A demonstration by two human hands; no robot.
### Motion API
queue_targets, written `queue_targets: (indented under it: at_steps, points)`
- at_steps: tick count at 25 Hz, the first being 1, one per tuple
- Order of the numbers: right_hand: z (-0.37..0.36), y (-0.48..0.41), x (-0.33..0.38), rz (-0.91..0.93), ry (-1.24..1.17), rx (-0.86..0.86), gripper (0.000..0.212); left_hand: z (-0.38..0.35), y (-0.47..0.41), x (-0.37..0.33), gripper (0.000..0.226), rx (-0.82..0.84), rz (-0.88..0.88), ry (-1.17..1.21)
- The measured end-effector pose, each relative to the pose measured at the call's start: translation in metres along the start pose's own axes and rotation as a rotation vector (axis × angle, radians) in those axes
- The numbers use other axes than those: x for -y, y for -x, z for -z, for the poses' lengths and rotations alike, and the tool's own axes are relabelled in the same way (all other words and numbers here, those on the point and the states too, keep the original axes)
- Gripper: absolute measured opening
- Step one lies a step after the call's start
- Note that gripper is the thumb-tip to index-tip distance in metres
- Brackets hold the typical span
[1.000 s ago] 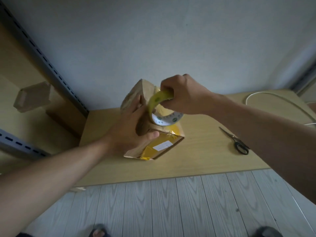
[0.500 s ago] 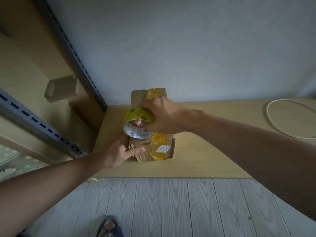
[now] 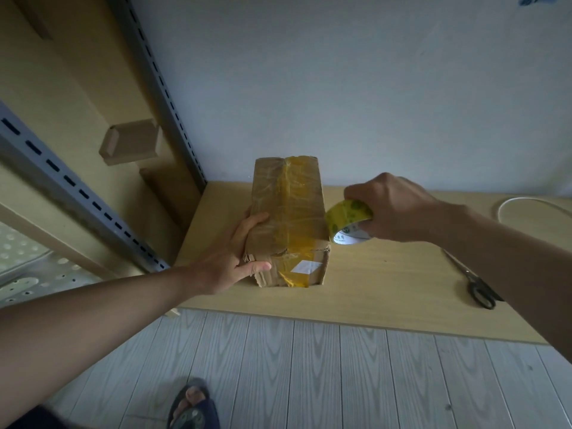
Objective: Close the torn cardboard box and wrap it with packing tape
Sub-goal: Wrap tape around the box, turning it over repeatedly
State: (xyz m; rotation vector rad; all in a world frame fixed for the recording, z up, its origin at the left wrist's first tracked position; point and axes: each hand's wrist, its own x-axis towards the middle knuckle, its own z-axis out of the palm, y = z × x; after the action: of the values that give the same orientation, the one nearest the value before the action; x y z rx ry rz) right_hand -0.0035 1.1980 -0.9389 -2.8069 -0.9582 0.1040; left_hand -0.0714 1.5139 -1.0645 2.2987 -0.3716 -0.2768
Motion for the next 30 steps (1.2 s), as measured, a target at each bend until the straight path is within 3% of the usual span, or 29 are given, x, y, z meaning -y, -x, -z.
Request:
queue_targets:
  at_steps: [13, 18, 21, 25, 30]
  points:
    - [-0.033, 0.004, -0.011, -0.079, -0.068, 0.081, 0.021, 0.004, 0.001, -0.006, 0.086, 0.015, -0.037, -0.059]
    - [-0.051, 0.007, -0.015, -0.086, -0.115, -0.035, 0.019, 0.03, -0.005, -0.039, 0.084, -0.026, -0.224, -0.626]
    - [-0.06, 0.008, -0.014, -0.093, -0.125, -0.089, 0.018, 0.016, -0.022, -0.083, 0.113, 0.103, -0.076, -0.56]
    - [-0.062, 0.013, -0.012, -0.118, -0.11, -0.096, 0.017, -0.022, -0.066, -0.113, 0.121, 0.27, 0.143, -0.632]
    - [-0.056, 0.02, -0.02, -0.085, -0.11, -0.077, 0.017, -0.032, -0.095, -0.142, 0.087, 0.376, 0.3, -0.697]
